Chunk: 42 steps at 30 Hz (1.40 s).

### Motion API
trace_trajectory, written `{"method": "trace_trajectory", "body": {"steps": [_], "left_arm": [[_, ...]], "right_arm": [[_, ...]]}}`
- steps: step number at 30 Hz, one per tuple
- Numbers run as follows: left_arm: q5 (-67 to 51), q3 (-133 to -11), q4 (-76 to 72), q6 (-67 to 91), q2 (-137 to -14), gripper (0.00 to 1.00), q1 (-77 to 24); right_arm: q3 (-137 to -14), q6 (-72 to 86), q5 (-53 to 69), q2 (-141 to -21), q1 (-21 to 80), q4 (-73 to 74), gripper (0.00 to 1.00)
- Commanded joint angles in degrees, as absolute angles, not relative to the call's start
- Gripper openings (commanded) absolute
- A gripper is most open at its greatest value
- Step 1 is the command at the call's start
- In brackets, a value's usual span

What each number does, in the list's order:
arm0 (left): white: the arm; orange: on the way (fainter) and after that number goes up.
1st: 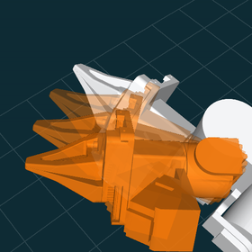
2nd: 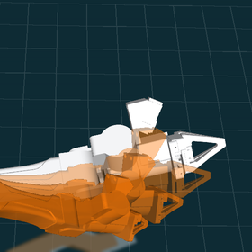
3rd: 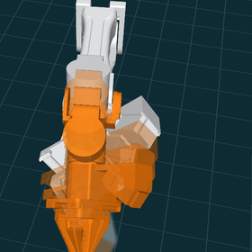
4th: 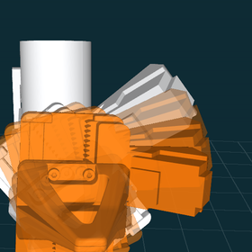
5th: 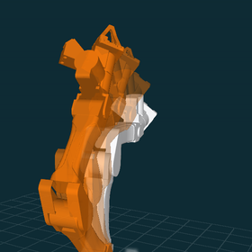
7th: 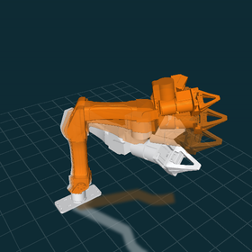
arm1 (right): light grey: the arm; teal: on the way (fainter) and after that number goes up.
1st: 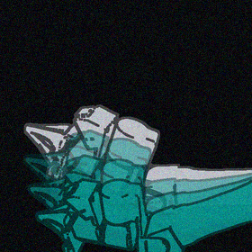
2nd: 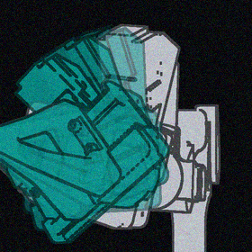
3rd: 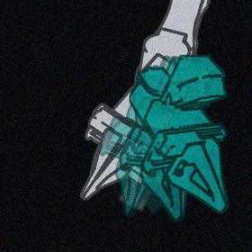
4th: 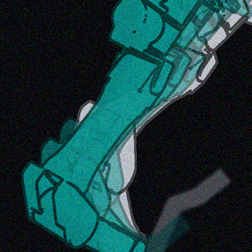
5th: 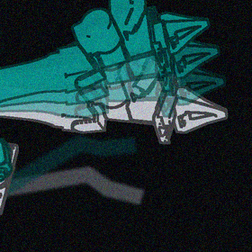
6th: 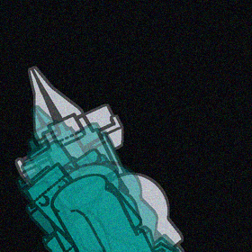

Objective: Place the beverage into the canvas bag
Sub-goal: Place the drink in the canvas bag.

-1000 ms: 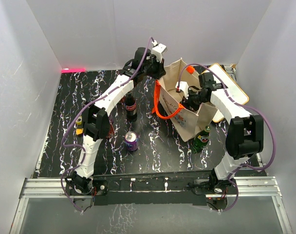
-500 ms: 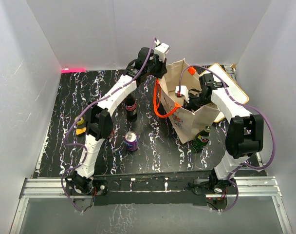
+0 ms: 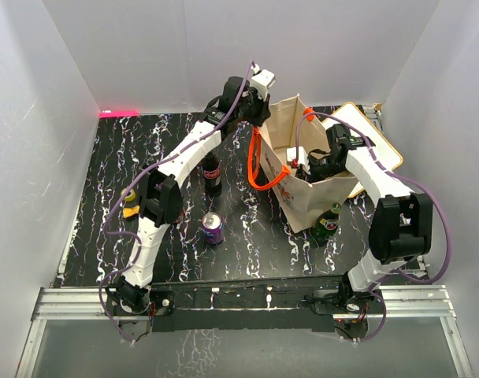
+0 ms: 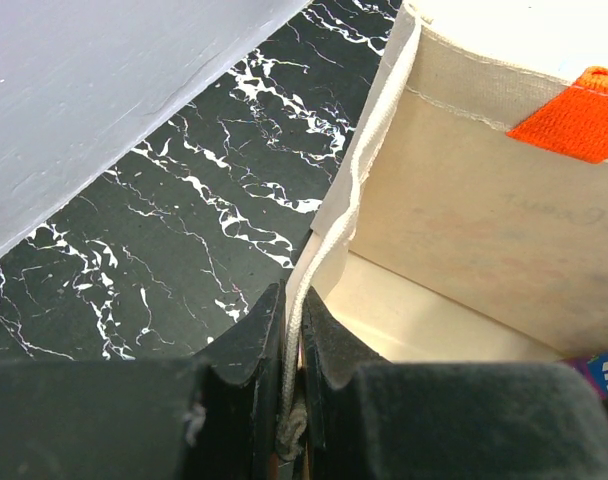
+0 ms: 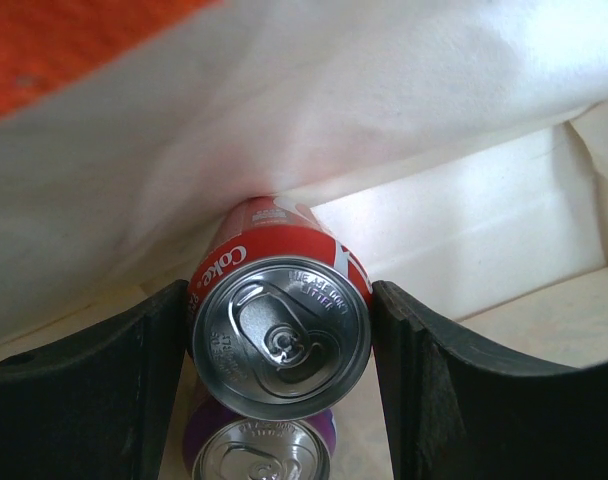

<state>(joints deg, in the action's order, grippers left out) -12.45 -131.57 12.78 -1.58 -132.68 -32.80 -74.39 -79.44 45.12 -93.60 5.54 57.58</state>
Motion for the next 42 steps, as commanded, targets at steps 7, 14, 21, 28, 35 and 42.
{"method": "trace_trajectory", "body": {"steps": [7, 14, 21, 28, 35, 42], "left_arm": [[-8.34, -132.89, 6.33, -4.92, -130.83, 0.00, -31.29], [-10.34, -131.99, 6.59, -5.02, -130.69, 0.00, -31.29], [-15.04, -128.74, 6.76, -4.03, -129.23, 0.00, -31.31], [-17.03, -125.38, 7.16, -3.23, -127.54, 0.00, -31.73], [-16.94, -125.40, 7.21, -4.03, -127.54, 0.00, -31.67], [-16.96, -124.72, 7.38, -4.59, -127.36, 0.00, -32.25]], "right_arm": [[-75.14, -88.21, 54.49, -91.59, 5.60, 69.11, 0.08], [-73.15, -94.31, 55.83, -91.60, 5.76, 69.03, 0.08], [-69.91, -97.81, 60.35, -90.78, 6.59, 65.32, 0.08], [-70.24, -101.31, 60.58, -91.71, 6.63, 68.18, 0.14], [-69.50, -101.90, 60.44, -91.83, 6.59, 67.93, 0.21], [-69.42, -101.32, 58.77, -92.08, 6.58, 67.63, 0.34]]}}
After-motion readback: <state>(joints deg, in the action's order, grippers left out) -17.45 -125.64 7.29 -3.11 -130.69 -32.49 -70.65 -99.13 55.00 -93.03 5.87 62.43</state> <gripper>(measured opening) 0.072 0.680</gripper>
